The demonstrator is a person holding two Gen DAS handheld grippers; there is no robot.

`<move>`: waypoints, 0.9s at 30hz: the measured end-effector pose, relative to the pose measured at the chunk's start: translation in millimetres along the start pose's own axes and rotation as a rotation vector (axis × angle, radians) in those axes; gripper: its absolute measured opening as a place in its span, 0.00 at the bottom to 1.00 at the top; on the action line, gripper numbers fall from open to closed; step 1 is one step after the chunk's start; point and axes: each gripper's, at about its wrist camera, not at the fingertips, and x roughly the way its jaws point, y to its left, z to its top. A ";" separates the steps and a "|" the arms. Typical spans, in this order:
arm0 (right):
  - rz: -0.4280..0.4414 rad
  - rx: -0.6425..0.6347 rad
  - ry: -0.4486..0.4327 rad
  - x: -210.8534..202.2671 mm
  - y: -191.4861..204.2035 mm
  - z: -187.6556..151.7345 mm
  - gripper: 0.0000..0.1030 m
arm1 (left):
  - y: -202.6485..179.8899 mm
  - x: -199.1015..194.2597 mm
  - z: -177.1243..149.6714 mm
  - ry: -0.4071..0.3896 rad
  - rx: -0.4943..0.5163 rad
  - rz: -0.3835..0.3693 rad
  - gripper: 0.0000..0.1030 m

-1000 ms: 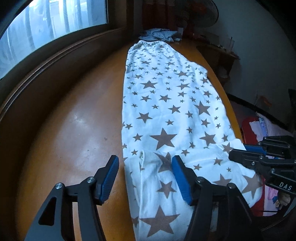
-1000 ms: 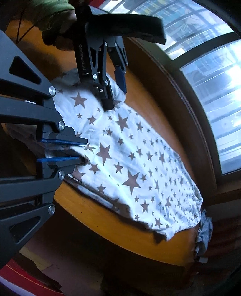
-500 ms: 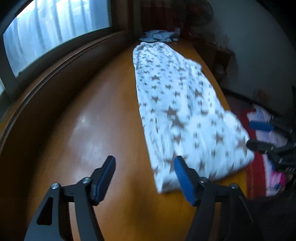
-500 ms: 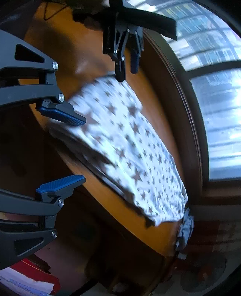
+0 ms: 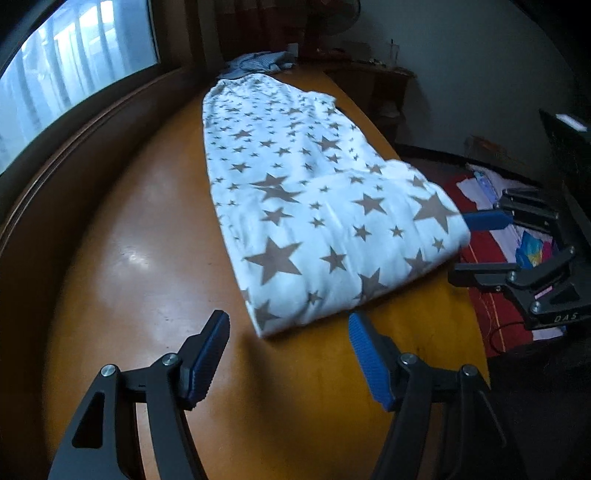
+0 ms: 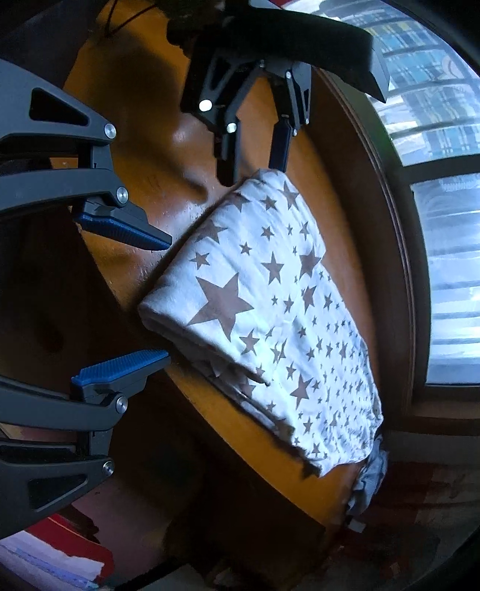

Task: Fold clothes
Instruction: 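Grasp the folded pants end again with the right gripper and lift it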

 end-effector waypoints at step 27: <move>-0.025 0.023 -0.141 -38.1 -14.7 30.7 0.17 | -13.0 -33.3 51.6 -0.153 -0.059 -0.035 0.58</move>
